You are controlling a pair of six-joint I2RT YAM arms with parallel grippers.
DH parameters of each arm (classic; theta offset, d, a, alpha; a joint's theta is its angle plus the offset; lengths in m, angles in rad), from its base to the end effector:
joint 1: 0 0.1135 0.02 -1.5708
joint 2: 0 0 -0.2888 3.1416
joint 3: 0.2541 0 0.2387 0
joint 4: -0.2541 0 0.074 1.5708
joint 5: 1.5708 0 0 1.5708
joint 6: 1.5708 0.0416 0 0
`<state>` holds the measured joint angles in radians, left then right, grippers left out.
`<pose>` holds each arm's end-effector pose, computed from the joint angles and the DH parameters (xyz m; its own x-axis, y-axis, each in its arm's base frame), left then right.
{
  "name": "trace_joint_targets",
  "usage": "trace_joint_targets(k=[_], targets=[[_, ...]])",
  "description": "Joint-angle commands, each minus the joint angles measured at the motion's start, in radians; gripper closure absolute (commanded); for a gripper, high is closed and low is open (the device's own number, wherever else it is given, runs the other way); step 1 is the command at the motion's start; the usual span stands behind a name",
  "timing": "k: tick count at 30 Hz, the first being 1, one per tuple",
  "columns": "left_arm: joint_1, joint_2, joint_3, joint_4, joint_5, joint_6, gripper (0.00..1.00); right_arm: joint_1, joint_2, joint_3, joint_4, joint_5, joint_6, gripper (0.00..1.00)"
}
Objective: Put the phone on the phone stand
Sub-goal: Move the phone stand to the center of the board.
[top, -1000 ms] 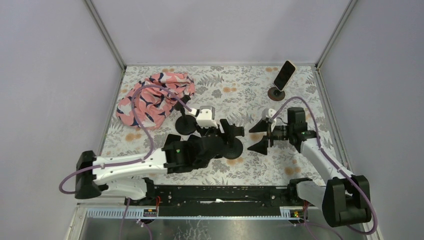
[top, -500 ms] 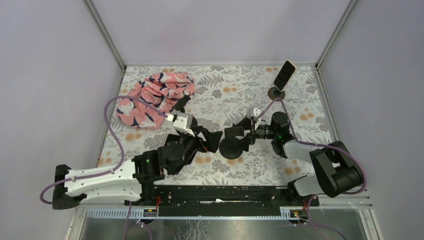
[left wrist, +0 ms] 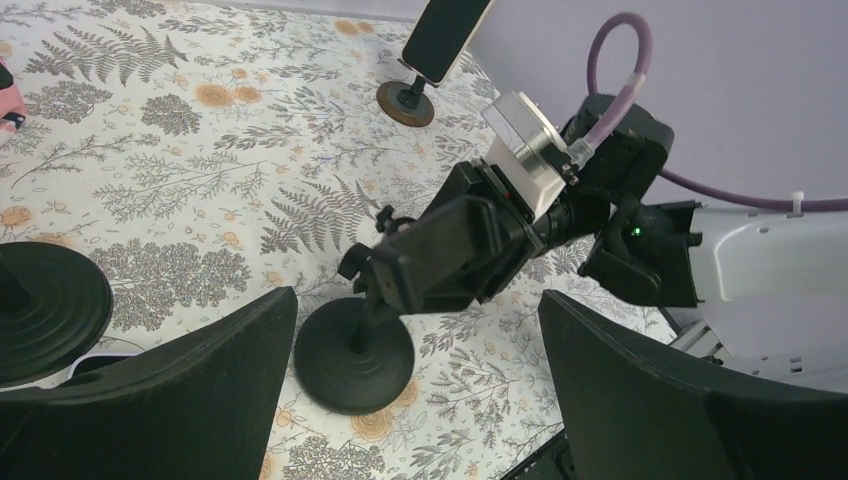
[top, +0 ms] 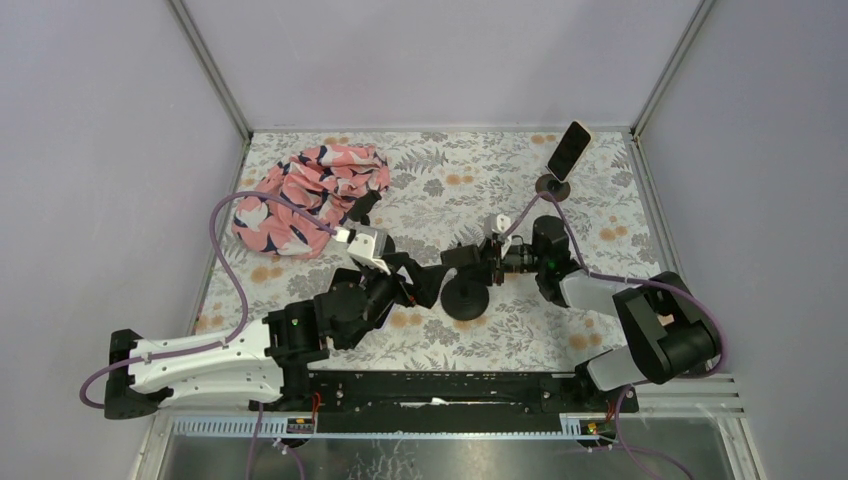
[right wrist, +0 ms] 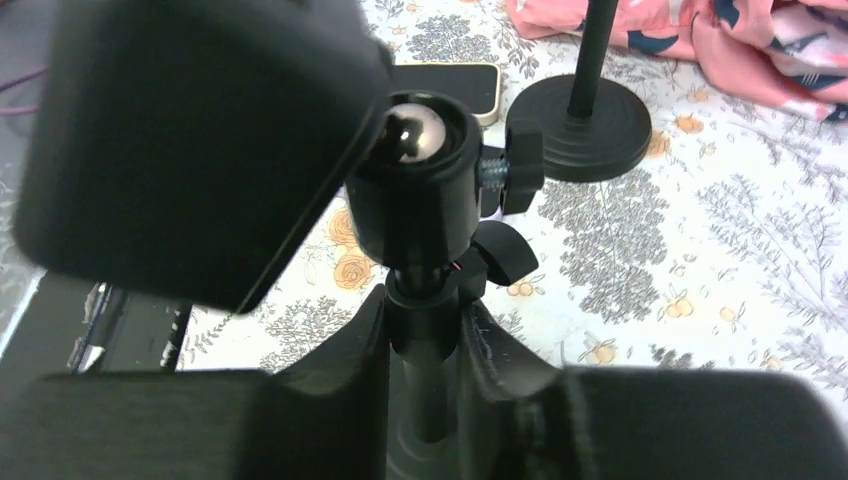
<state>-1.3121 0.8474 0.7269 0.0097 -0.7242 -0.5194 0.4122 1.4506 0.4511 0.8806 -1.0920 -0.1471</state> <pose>0.0701 -0.1572 0.3501 -0.3004 -0.3183 -0.8992 0.4683 0.7720 -0.4297 0.2173 0.1353 0.2273 0.0379 -0.0571 -0.9976 -0.9973 0.0614 -0.0414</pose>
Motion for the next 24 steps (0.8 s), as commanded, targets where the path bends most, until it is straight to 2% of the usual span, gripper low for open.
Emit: trace_joint_targets(k=[1,5,8,10,17,21,24], targets=[[-0.004,-0.009,-0.002,0.053,0.004,0.03,0.01,0.005,0.009,0.142,-0.117,-0.044,-0.153,0.83],[-0.004,-0.012,-0.002,0.049,0.004,0.036,0.01,0.006,0.042,0.278,-0.285,-0.103,-0.311,0.92],[-0.004,-0.024,-0.006,0.05,-0.006,0.042,0.01,0.007,0.099,0.453,-0.599,-0.166,-0.517,0.95],[-0.004,-0.031,-0.011,0.053,-0.014,0.047,0.01,0.007,0.145,0.531,-0.716,-0.191,-0.609,0.95],[-0.004,-0.048,-0.01,0.022,-0.03,0.041,0.01,0.002,0.296,0.639,-0.777,-0.19,-0.664,0.92],[-0.004,-0.06,-0.011,-0.006,-0.038,0.031,0.01,-0.01,0.331,0.641,-0.79,-0.191,-0.683,0.81],[-0.004,-0.069,-0.019,-0.004,-0.042,0.029,0.01,-0.03,0.323,0.612,-0.791,-0.203,-0.68,0.65]])
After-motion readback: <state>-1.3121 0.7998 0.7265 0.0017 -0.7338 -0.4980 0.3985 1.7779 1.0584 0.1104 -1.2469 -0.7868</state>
